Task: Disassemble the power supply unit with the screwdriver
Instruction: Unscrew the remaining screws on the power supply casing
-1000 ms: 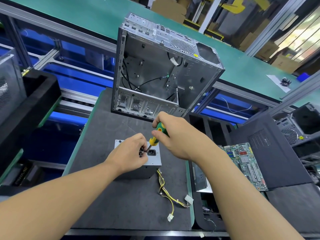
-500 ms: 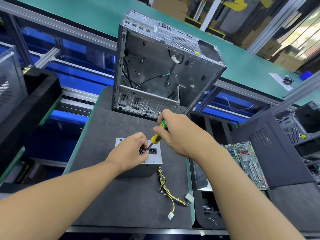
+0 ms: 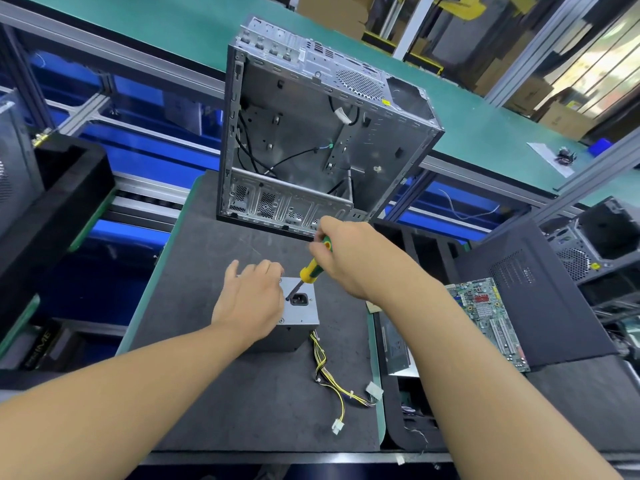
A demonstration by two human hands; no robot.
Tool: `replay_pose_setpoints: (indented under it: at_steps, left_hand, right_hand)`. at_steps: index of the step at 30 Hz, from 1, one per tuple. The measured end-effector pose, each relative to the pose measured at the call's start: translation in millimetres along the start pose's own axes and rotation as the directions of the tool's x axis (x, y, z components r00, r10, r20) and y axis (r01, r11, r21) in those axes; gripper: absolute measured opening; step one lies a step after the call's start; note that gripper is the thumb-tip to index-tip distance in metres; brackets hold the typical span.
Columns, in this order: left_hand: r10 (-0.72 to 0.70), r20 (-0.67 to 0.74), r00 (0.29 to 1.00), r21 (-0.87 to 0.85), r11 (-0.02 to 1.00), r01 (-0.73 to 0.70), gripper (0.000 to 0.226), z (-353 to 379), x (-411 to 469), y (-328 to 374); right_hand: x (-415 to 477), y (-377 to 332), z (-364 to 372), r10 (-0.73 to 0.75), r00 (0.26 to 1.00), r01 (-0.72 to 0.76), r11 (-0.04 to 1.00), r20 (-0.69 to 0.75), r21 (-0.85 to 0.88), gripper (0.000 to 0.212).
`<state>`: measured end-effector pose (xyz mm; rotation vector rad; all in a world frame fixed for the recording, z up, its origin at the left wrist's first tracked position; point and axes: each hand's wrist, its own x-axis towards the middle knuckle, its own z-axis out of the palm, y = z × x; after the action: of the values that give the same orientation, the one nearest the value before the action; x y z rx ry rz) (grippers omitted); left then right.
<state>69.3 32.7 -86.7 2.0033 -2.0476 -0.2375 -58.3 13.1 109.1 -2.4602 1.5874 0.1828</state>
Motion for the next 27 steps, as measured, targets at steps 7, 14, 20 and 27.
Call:
replay_pose_setpoints:
  at_steps: [7,14,20,27]
  left_hand:
    - [0.002,0.045,0.999,0.169,0.986,-0.010,0.009,-5,1,4]
    - [0.001,0.010,1.000,0.131,0.991,-0.002,0.013,-4,-1,2]
    - [-0.002,0.012,1.000,0.118,0.993,0.001,0.012,-5,-2,3]
    - [0.001,-0.014,1.000,0.108,0.994,0.000,0.009,-1,-1,2]
  right_hand:
    - [-4,-2,-8,-0.046,0.996,0.041,0.997,0.075,0.073,0.022]
    - [-2,-3,-3,0.005,0.999,-0.009,0.996,-0.037,-0.091,0.024]
    - [-1,-10,-10,0.009,0.996,-0.027,0.980,0.092,0.195,0.010]
    - [-1,-5,-1,-0.004,0.999,-0.004,0.980,-0.042,-0.199,0.016]
